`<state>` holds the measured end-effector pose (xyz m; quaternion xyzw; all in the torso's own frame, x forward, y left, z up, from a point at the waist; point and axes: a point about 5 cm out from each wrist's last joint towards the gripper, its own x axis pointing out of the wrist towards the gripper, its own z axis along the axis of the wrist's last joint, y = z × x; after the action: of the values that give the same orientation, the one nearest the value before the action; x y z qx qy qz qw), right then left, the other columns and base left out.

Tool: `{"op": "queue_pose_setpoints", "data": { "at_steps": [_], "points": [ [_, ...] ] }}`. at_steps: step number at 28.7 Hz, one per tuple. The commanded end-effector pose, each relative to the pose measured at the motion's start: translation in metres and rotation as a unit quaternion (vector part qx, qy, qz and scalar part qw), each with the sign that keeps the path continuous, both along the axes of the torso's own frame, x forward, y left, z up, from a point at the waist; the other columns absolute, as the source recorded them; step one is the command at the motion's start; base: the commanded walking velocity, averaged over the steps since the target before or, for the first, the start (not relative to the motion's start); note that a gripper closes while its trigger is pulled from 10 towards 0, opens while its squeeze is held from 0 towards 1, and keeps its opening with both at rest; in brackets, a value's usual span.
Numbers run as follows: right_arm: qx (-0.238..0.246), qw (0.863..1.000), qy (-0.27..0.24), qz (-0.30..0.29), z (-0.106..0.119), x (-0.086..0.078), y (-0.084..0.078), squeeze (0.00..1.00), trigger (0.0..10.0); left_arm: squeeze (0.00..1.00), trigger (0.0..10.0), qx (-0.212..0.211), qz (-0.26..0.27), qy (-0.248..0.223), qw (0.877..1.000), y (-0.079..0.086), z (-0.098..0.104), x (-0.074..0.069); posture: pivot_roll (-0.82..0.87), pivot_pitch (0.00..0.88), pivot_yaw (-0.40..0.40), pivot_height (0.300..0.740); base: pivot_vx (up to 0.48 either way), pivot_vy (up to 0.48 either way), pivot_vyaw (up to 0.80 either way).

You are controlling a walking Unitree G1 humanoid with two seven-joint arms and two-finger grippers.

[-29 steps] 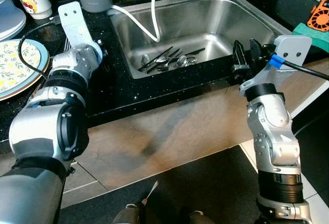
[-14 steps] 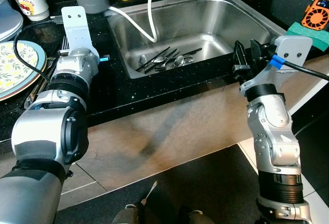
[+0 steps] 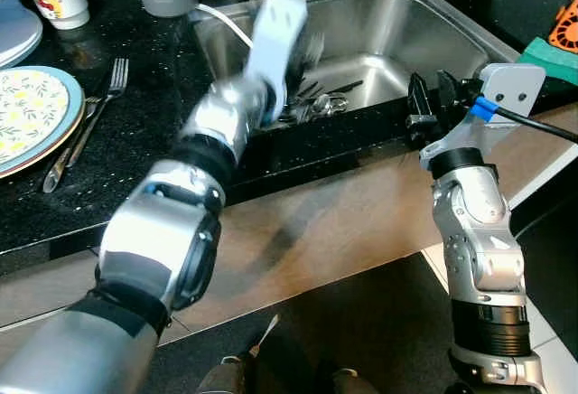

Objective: Kitchen organization

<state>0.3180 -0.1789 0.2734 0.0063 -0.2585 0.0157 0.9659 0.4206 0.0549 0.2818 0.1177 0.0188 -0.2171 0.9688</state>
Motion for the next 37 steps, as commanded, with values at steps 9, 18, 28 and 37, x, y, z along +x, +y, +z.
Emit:
{"op": "queue_pose_setpoints", "data": {
  "at_steps": [9, 18, 28, 37],
  "points": [
    [0.001, 1.0, -0.004, -0.004, 0.0, -0.003, -0.002, 0.0, 10.0, 0.0, 10.0, -0.005, 0.063, -0.152, 0.986, 0.06, 0.065, 0.001, 0.12, 0.2, 0.059, 0.74, 0.0, 0.0, 0.0],
    [0.005, 1.0, -0.009, 0.027, 0.002, -0.001, 0.008, 0.0, 10.0, 0.0, 10.0, 0.048, 0.271, -0.095, 0.957, 0.149, 0.026, -0.006, 0.14, 0.205, 0.048, 0.74, 0.0, 0.0, 0.0],
    [0.009, 0.998, -0.008, 0.069, 0.0, -0.001, 0.018, 0.0, 10.0, 0.0, 10.0, 0.004, 0.376, -0.084, 0.923, 0.202, 0.025, -0.055, 0.16, 0.213, 0.041, 0.74, 0.0, 0.0, 0.0],
    [0.01, 0.997, -0.007, 0.079, -0.001, 0.0, 0.021, 0.0, 10.0, 0.0, 10.0, -0.064, 0.433, -0.087, 0.895, 0.226, 0.027, -0.075, 0.19, 0.215, 0.033, 0.74, 0.0, 0.0, 0.0]
  ]
}}
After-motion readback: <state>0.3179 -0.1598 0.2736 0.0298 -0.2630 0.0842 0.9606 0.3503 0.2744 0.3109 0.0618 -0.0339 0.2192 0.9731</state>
